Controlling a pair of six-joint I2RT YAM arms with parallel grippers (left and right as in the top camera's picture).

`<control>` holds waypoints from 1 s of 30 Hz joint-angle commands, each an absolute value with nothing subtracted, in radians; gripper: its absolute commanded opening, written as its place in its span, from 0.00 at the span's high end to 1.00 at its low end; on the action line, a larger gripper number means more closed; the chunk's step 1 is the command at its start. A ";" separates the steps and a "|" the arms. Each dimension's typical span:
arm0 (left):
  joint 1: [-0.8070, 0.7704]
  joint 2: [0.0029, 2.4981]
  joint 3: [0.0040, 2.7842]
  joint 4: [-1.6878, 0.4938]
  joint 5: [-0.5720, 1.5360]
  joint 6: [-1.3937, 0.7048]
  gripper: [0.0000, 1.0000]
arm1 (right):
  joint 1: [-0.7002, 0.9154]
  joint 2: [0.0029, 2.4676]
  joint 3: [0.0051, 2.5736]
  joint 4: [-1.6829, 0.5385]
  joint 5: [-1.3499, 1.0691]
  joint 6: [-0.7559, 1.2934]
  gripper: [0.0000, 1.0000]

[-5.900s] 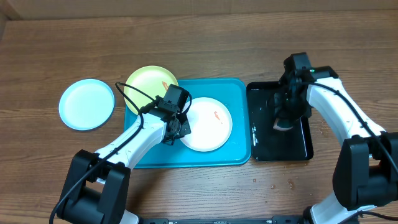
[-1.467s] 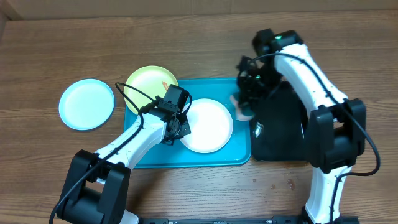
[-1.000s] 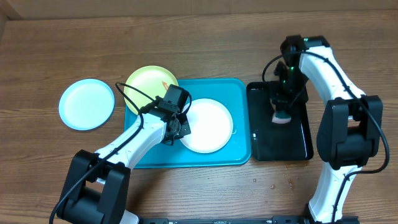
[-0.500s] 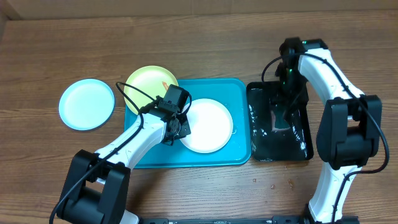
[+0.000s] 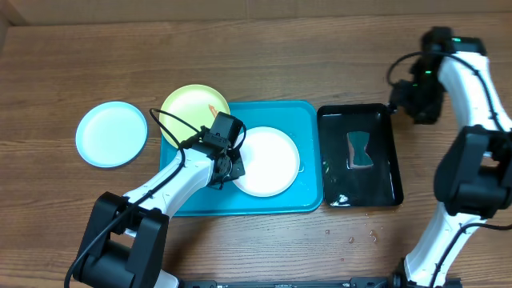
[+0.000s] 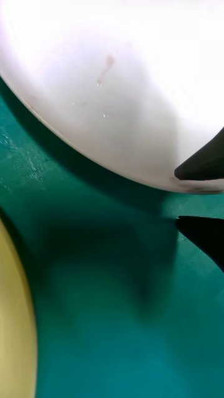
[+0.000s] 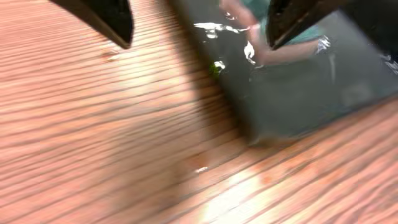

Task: Clean dirty plates on tray and stack at the side
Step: 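Raise the right gripper away to the upper right, then lift the pink-white plate with the left gripper toward the black tray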

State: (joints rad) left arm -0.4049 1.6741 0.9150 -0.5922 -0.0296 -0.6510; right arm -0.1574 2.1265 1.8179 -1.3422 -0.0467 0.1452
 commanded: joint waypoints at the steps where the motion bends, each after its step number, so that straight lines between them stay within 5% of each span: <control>1: -0.405 1.682 0.904 -0.585 -0.025 -0.651 0.78 | -0.206 2.092 1.832 -1.333 -0.045 0.154 0.00; 6: -0.406 1.727 0.904 -0.581 -0.024 -0.651 0.80 | -0.265 2.092 1.832 -1.330 -0.046 0.154 0.00; 9: -0.406 1.782 0.905 -0.570 0.001 -0.650 0.95 | -0.283 2.092 1.832 -1.324 -0.046 0.154 0.00; 30: -0.398 1.568 1.159 -0.631 0.004 -0.555 0.96 | -0.287 2.092 1.832 -1.220 -0.045 0.154 0.00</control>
